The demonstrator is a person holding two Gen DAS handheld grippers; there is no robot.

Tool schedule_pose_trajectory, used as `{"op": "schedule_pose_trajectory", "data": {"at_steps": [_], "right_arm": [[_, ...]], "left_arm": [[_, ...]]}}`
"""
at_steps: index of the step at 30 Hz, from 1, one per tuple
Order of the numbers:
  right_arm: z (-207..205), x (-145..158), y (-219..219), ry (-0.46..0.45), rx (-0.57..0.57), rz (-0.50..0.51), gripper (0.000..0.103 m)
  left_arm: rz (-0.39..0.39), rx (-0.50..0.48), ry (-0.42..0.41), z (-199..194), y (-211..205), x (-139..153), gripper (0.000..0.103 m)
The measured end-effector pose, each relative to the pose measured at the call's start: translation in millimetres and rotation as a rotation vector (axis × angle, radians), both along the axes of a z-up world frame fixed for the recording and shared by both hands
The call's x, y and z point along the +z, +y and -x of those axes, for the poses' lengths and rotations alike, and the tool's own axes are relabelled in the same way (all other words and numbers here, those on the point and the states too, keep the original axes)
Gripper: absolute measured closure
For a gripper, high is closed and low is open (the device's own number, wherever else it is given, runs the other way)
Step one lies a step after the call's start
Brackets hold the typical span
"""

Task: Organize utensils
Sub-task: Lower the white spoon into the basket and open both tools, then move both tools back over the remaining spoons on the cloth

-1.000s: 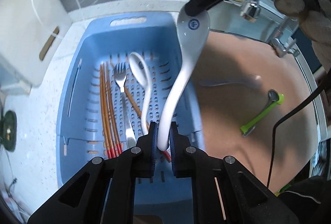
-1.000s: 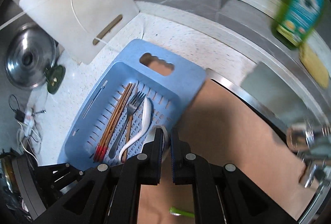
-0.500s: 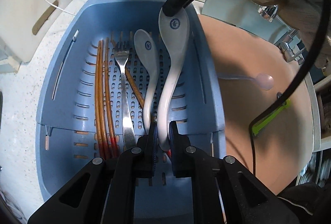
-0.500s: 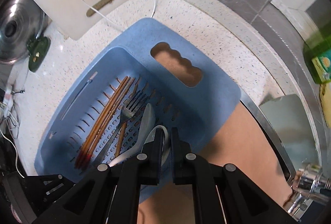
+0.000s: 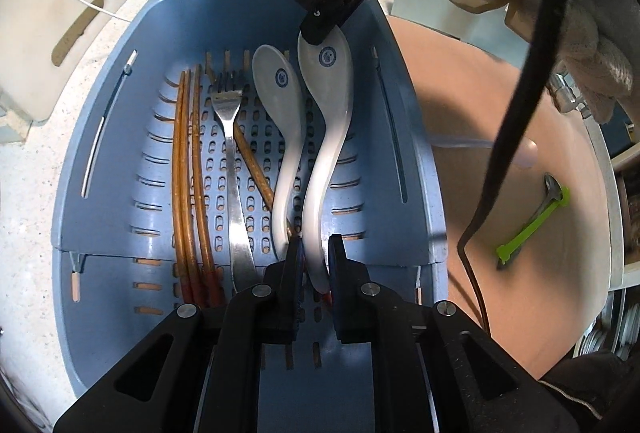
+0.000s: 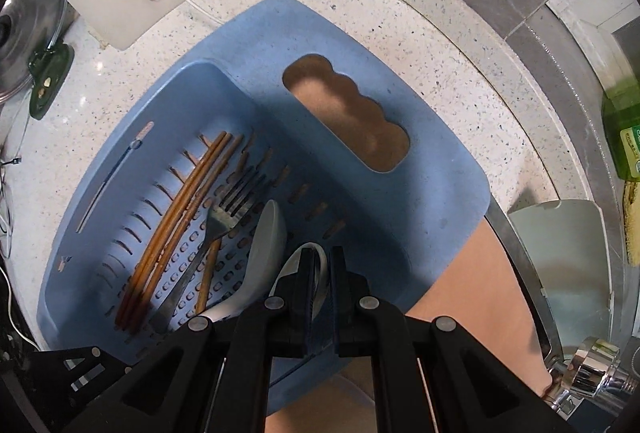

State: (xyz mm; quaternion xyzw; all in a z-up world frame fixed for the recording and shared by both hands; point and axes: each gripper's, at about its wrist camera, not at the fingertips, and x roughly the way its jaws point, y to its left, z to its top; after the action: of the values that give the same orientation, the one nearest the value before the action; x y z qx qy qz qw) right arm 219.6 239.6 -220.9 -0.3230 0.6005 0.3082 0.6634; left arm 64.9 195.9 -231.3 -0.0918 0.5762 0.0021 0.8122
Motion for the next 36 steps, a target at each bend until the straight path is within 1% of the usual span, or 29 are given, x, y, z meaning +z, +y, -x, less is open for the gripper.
{"op": "schedule_pose_trajectory", "data": {"at_steps": [6,11,17,23,27,33,36], "right_arm": [[-0.9,-8.8,4.4,0.008,-0.006,0.002,0.096],[-1.4,-14.5,8.8,0.015,-0.012,-0.012,0.096],[-3.0,-12.0,14.5,0.021,-0.014,-0.05,0.096],[-6.5,0.1,11.6,0.032,-0.02,-0.104,0.095],[-10.2,13.3,-1.0,0.046,-0.038,-0.152,0.095],[-8.9,44.6,-23.8,0.028,-0.041,-0.228,0.095],[-10.0,68.2,-49.6,0.054,-0.079,-0.309,0.091]], "left_arm": [[-0.007,-0.014,0.01,-4.8,-4.2,-3.8,0.09],[0.002,-0.015,0.015,-6.6,-6.0,-5.9,0.09],[0.016,-0.022,0.013,-6.5,-6.4,-5.2,0.089],[0.013,-0.012,0.007,-1.3,-3.9,-2.6,0.089],[0.008,0.01,-0.002,4.3,6.4,3.0,0.089],[-0.009,0.036,-0.04,18.2,23.3,24.1,0.089],[-0.036,0.042,-0.071,26.8,28.6,40.6,0.089]]}}
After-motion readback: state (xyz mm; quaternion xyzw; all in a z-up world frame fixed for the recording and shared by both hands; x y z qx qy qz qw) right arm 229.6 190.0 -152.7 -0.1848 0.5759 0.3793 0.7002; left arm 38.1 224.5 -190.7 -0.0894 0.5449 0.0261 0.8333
